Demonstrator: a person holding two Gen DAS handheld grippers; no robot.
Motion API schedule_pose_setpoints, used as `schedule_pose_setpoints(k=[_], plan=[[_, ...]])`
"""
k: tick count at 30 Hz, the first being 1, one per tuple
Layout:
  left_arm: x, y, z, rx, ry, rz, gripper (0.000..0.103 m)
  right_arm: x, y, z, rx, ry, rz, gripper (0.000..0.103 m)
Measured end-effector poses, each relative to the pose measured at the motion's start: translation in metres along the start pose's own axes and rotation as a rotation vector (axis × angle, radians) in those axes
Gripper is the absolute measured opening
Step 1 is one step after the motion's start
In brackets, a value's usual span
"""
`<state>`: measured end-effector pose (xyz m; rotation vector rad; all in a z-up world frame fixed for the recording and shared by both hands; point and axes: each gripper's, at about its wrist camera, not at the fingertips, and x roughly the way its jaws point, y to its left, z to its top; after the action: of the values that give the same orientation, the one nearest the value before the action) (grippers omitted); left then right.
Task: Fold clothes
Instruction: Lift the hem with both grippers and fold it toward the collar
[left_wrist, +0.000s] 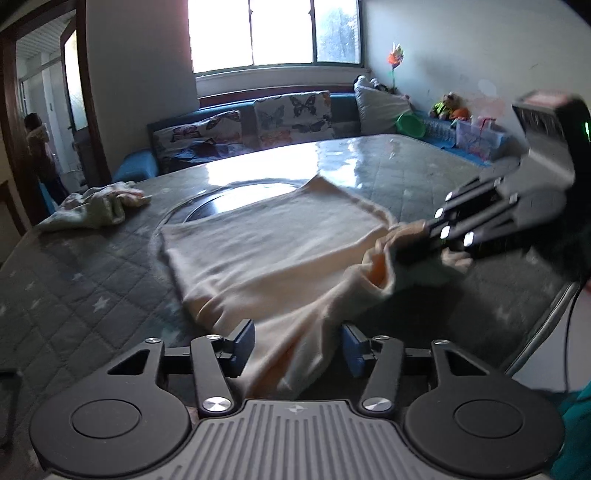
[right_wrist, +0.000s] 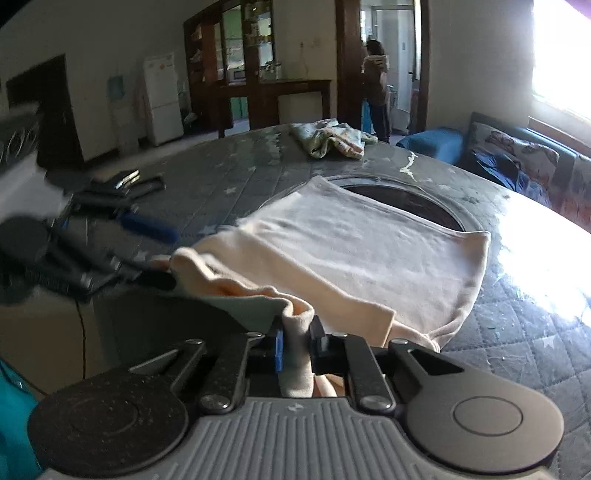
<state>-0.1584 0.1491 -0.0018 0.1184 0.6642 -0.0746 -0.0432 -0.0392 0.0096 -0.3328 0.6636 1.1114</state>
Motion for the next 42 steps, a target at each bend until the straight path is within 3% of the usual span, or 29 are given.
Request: schedule_pose_setpoints(k=[11,18,20,22,25,32,42], plan=[[0.004,-0.029,-0.016,0.219,-0.045,0.037,0.061,0.005,-0.014,0.011,0.100,-0.025,-0.018,0.007],[0.014,-0.032,-0.023,0.261,-0.036,0.070,0.061,0.007,-0.017,0.017,0.122,-0.036,-0.025,0.007],[0.018,-0.031,-0.023,0.267,-0.032,0.091,0.055,0.007,-0.016,0.017,0.122,-0.039,-0.028,0.007],[0.023,-0.027,-0.024,0.275,-0.028,0.112,0.031,0.007,-0.017,0.015,0.130,-0.047,-0.030,0.007],[0.019,-0.022,-0.022,0.260,-0.044,0.117,0.014,0.004,-0.016,0.011,0.127,-0.067,-0.028,0.006],[-0.005,-0.023,-0.014,0.234,-0.100,0.101,0.010,-0.016,-0.005,0.005,0.103,-0.145,-0.019,0.005],[-0.059,-0.032,-0.015,0.176,-0.104,0.021,0.009,-0.067,0.025,-0.003,0.027,-0.182,0.024,0.005]])
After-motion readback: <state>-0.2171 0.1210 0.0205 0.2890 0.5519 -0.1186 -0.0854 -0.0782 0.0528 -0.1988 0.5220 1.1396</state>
